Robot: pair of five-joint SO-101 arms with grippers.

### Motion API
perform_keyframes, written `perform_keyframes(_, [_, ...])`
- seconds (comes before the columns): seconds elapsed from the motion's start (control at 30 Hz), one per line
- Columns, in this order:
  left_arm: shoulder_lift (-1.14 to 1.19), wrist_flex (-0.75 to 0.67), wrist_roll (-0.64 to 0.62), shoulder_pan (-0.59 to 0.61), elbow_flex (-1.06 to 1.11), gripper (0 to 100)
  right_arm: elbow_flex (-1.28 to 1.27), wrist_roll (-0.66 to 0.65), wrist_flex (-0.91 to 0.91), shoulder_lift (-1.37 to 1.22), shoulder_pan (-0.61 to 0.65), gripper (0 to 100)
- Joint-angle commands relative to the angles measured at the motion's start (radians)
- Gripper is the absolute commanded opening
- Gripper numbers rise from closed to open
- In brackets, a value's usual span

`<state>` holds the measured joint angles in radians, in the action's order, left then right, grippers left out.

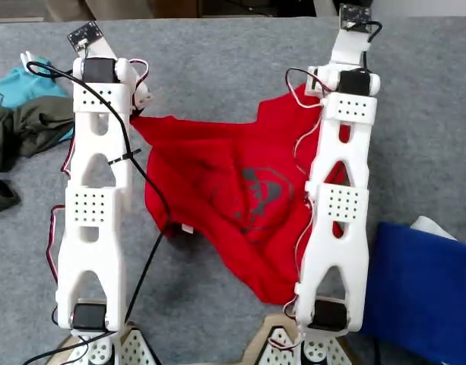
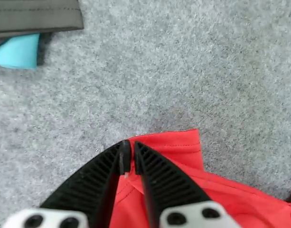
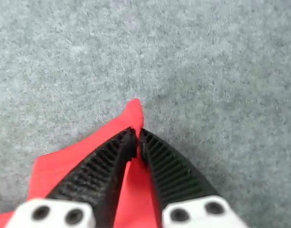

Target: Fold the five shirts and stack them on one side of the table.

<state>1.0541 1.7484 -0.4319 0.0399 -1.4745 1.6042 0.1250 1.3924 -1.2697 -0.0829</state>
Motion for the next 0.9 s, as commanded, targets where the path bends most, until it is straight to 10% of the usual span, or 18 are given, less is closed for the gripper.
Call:
perform_keyframes(0.0, [-0.071,0.011,0.005,0.009,-0.006,2,0.042,0.008,0.021,0.151,-0.012,0.4])
perform_keyframes(0.37, [-0.328,0.014,0.017,0.028,0.011,2,0.059,0.000,0.213,0.568,-0.005,0.4])
perform_keyframes(0.87, [-1.253,0.012,0.207,-0.140,0.486,2,0.022,-0.032,0.374,1.328,-0.067,0.4])
